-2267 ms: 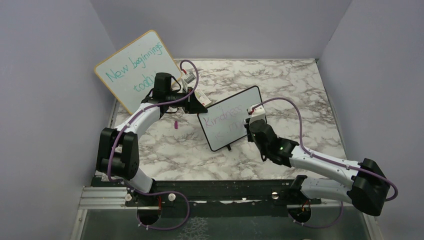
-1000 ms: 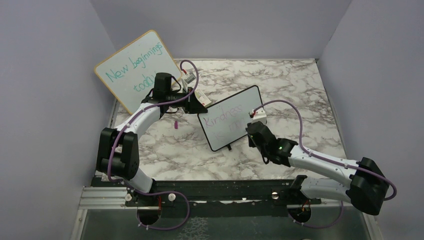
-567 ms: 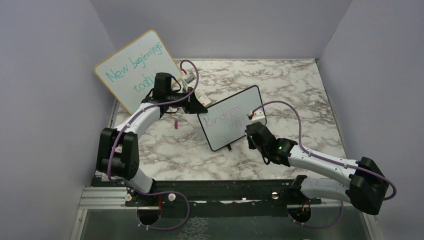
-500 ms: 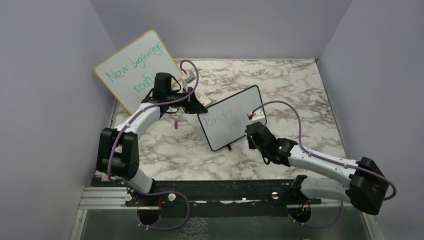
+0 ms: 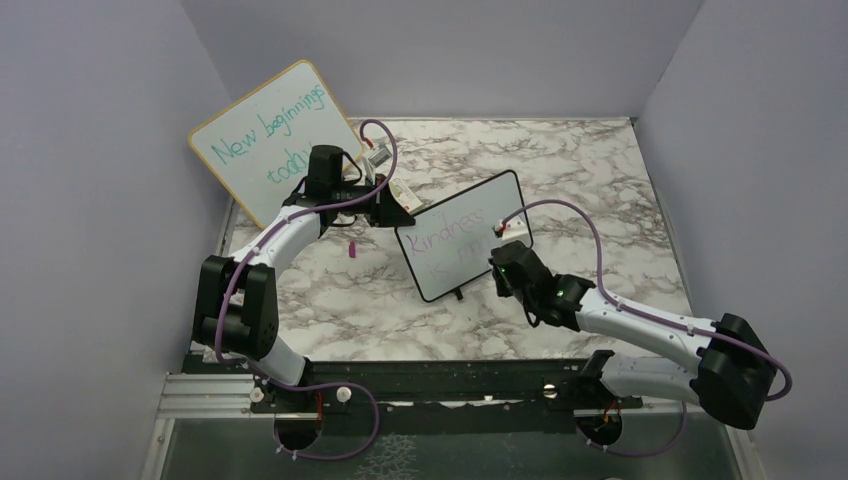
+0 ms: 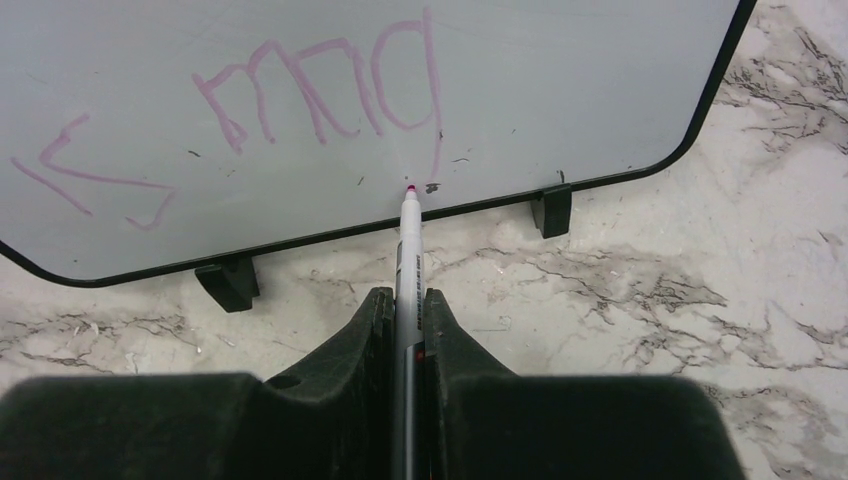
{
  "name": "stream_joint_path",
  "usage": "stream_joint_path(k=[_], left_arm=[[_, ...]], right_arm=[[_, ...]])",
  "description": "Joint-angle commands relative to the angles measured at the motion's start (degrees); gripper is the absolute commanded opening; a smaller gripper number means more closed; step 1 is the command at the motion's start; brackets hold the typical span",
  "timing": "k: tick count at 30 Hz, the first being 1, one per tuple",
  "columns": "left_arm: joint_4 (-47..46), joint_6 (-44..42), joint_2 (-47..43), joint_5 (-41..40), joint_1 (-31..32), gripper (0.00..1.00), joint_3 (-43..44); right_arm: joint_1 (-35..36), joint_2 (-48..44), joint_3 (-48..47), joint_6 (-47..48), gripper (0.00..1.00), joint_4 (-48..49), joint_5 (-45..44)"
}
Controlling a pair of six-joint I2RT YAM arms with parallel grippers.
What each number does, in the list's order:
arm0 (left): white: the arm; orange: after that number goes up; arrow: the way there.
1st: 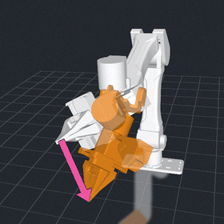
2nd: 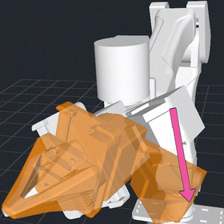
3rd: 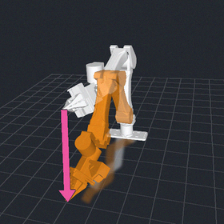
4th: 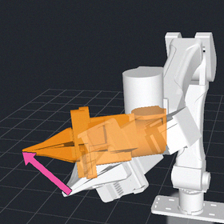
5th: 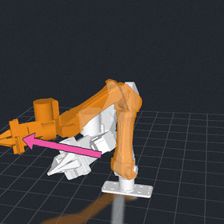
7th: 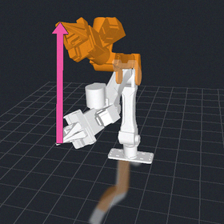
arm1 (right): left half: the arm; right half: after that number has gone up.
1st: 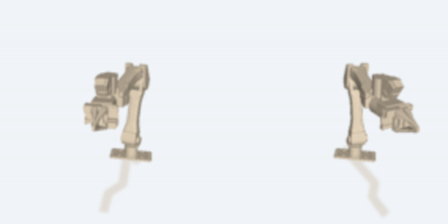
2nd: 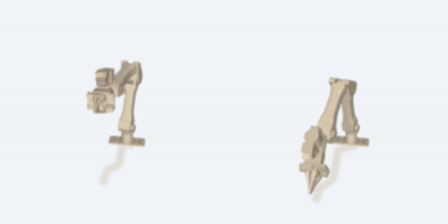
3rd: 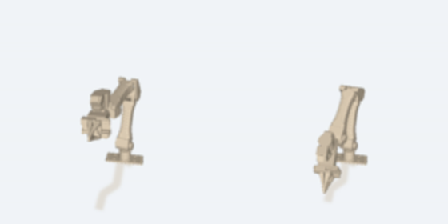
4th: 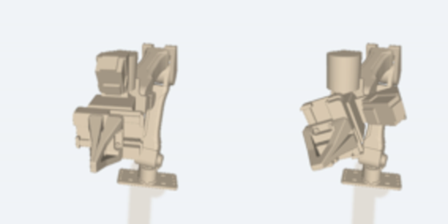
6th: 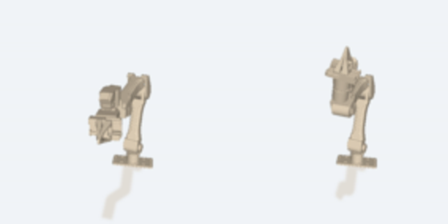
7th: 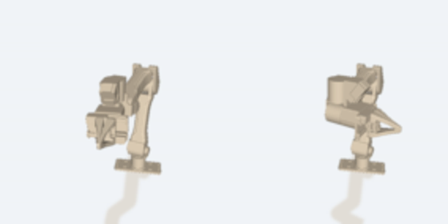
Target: Write a sentence on the whiteboard
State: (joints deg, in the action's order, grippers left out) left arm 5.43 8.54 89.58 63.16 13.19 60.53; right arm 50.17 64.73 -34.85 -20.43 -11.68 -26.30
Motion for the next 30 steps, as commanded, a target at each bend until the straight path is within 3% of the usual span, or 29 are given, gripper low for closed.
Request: stream_joint_path(k=[1,20,30], left_arm=[[3.97,-2.31,1.91,-2.60,0.78,0.00,-0.86],[5.28,-3.07,1.91,-3.48,0.78,0.00,-0.42],[5.60,-3.34,2.14,-3.48,0.78,0.00,-0.33]], right_arm=[[-0.16,0.86,-2.58,0.28,0.00,6.35,4.51],[-0.52,-7.16,-1.88,2.12,0.00,3.53,-3.24],[-2.59,-7.59,-1.58,5.22,0.00,8.07,-5.42]])
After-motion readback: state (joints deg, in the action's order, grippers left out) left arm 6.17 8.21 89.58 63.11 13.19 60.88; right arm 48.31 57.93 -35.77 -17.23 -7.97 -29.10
